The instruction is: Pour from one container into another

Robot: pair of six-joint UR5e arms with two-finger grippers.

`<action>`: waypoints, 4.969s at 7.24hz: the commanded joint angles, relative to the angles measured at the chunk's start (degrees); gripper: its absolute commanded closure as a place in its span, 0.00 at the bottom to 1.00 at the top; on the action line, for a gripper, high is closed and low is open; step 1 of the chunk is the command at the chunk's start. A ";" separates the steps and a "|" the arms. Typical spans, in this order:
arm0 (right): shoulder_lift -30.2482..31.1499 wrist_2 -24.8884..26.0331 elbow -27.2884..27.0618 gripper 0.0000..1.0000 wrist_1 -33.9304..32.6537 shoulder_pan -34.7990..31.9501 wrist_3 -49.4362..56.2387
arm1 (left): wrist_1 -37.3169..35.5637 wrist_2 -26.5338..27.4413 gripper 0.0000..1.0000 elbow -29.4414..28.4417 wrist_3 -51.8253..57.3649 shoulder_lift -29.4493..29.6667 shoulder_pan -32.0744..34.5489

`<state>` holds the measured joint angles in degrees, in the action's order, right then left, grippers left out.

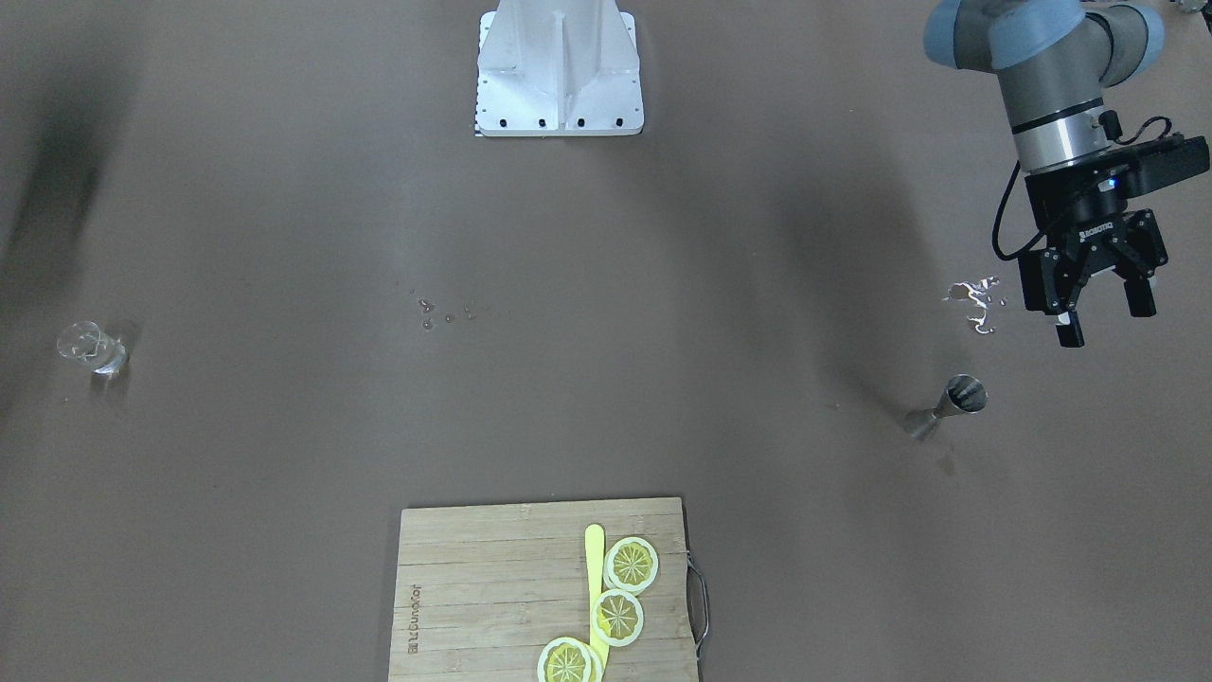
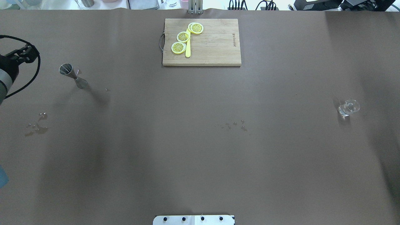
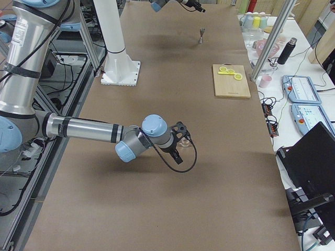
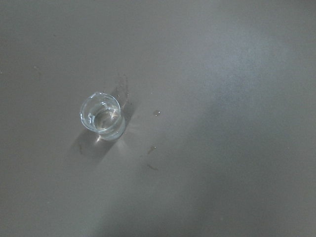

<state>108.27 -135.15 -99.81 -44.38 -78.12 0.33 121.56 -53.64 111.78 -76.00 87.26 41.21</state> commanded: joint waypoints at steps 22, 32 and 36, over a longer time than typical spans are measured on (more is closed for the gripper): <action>-10.62 9.91 21.84 0.00 43.06 16.86 -22.13 | -0.27 25.96 0.02 -34.25 -21.56 18.12 -13.70; -12.73 16.06 25.63 0.00 47.54 21.08 -22.65 | -0.89 25.87 0.44 -35.75 -22.70 19.26 -13.87; -14.04 17.29 28.85 0.00 50.68 22.40 -22.65 | -1.85 25.60 0.77 -35.67 -22.61 19.17 -14.14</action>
<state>95.13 -118.15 -73.13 4.14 -55.85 -22.29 120.15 -28.09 76.04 -98.62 106.51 27.14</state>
